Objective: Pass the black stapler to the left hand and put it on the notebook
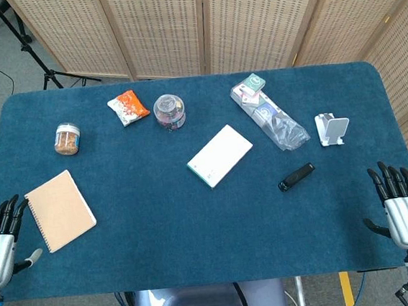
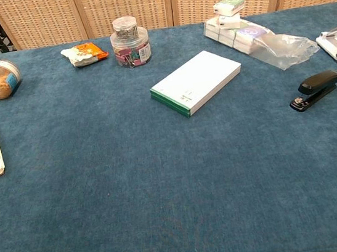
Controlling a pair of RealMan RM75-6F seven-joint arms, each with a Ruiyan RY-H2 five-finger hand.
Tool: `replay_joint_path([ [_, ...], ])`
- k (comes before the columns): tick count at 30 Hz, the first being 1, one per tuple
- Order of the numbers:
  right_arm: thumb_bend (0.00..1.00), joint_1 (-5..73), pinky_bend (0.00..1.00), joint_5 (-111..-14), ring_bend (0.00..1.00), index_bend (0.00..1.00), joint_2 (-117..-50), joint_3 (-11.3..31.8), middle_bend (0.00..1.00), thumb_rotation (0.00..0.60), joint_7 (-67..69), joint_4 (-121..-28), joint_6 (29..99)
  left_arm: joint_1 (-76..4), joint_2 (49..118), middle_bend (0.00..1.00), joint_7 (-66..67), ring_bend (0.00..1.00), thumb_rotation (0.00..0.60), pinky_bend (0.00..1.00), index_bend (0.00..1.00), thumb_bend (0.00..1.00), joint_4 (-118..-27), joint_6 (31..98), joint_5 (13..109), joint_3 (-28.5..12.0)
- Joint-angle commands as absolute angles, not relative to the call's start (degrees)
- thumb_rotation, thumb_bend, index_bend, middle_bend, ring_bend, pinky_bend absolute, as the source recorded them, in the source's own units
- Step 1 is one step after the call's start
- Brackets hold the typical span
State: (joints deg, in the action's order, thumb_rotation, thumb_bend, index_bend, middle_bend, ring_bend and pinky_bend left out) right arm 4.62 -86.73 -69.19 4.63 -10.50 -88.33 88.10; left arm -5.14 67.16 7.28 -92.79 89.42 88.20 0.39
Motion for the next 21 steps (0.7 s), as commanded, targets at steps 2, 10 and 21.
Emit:
replay_joint_path([
  [2,0.0,4.38,0.0,-86.8,0.0,0.0,-69.24,4.5,0.0,0.6,-11.26,-88.47,88.27,-4.92,66.93,0.0,6.9,0.0,0.6,0.0,0.0,0.0,-93.02,89.52,88.19,0.2],
  [10,0.0,10.04,0.0,-88.45,0.0,0.0,-70.03,3.72,0.0,0.6,-6.28,-85.1,78.56,-5.01,66.57,0.0,6.51,0.0,0.6,0.0,0.0,0.0,-93.15,89.04,88.09,-0.46],
  [21,0.0,29.19,0.03,-94.45,0.0,0.08,-79.77,5.2,0.0,0.6,9.09,-64.96,59.71,-5.99,68.3,0.0,8.66,0.0,0.6,0.0,0.0,0.0,-91.64,86.48,85.54,-1.92],
])
